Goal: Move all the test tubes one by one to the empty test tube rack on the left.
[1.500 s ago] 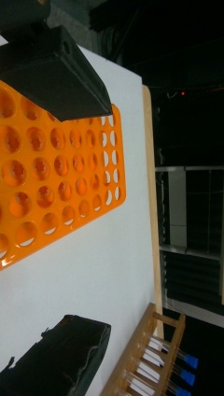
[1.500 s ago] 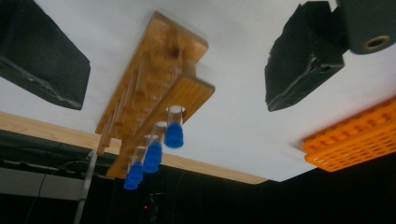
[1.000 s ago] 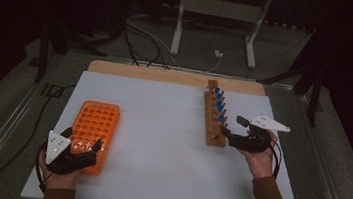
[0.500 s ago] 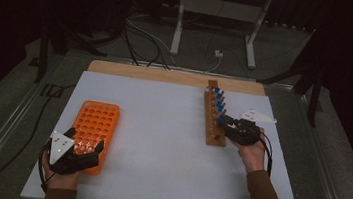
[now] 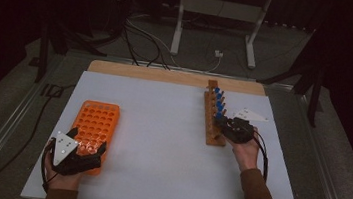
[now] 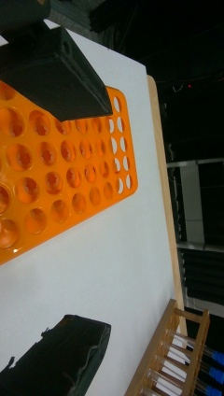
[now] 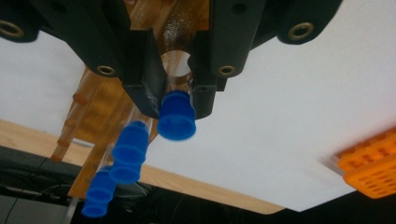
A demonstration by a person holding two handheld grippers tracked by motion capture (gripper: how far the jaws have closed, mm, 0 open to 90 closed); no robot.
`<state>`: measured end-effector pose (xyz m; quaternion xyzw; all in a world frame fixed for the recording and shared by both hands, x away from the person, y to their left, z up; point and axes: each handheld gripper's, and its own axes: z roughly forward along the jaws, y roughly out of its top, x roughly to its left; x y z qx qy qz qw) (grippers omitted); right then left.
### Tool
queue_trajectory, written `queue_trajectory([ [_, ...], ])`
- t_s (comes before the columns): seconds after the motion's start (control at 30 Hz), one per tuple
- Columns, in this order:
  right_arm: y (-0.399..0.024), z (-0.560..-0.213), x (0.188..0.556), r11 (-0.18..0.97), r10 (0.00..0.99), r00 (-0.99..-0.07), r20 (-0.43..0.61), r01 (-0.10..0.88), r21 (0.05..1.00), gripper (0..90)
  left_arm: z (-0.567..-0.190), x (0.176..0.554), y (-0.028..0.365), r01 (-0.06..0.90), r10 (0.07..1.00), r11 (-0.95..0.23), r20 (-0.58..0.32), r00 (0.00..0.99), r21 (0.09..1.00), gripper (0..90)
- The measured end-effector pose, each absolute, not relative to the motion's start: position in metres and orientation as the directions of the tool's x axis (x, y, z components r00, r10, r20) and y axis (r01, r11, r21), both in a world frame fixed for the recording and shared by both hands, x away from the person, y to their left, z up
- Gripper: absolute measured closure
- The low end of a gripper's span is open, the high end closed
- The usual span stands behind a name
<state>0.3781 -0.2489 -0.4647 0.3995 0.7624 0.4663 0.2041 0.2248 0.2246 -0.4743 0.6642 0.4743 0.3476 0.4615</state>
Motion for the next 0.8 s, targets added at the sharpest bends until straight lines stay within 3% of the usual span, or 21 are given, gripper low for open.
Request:
queue_trajectory([
  [0.8, -0.256, -0.432, 0.370, 0.225, 0.813, -0.581, 0.017, 0.342, 0.912, 77.1, -0.476, 0.226, 0.224, 0.320, 0.949, -0.130, 0.025, 0.314, 0.938, 1.3],
])
